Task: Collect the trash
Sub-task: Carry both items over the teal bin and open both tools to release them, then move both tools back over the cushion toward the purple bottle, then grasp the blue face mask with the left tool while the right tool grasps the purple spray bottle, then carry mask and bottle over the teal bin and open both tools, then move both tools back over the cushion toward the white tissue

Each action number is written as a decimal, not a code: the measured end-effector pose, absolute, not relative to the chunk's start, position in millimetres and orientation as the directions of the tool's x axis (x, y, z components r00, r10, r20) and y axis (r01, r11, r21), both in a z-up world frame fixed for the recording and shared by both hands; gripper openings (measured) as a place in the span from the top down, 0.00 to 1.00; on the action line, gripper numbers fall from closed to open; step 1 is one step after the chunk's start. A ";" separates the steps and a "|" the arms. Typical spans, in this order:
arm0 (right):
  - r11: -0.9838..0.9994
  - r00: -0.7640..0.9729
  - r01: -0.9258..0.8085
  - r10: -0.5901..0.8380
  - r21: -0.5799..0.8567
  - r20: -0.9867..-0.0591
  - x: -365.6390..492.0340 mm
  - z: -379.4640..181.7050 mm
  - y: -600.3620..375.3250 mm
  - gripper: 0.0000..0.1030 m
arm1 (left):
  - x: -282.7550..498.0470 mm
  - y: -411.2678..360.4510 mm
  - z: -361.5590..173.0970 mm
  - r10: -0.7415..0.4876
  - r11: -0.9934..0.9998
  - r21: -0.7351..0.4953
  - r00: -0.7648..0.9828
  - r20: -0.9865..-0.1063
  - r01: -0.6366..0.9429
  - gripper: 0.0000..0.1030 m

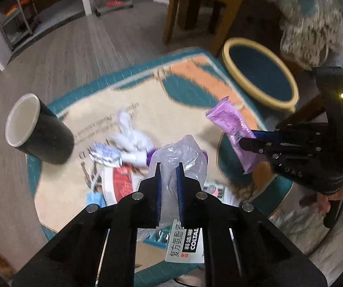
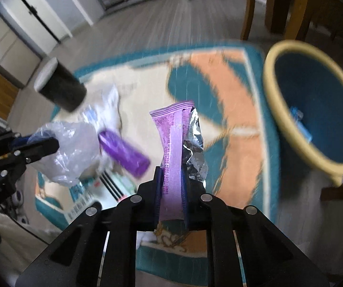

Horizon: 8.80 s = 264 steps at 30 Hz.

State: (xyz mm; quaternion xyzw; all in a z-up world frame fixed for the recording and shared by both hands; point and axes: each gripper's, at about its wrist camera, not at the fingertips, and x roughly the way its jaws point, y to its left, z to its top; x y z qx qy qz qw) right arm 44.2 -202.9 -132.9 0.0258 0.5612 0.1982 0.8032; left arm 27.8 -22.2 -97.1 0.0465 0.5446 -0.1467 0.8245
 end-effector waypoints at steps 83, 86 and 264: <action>0.953 0.488 -0.220 0.292 0.207 -0.823 117.6 -72.4 -257.7 0.12 | 56.4 31.9 -28.4 -0.097 0.995 -0.086 0.679 -0.728 0.050 0.19; 0.936 0.457 -0.270 0.330 0.225 -0.826 112.0 -82.3 -232.4 0.12 | 54.6 38.3 -33.3 -0.091 0.996 -0.076 0.669 -0.738 0.052 0.19; 0.908 0.517 -0.271 0.418 0.320 -0.747 81.9 -43.5 -221.6 0.08 | 15.8 62.9 -19.9 -0.026 0.983 0.106 0.683 -0.730 0.151 0.08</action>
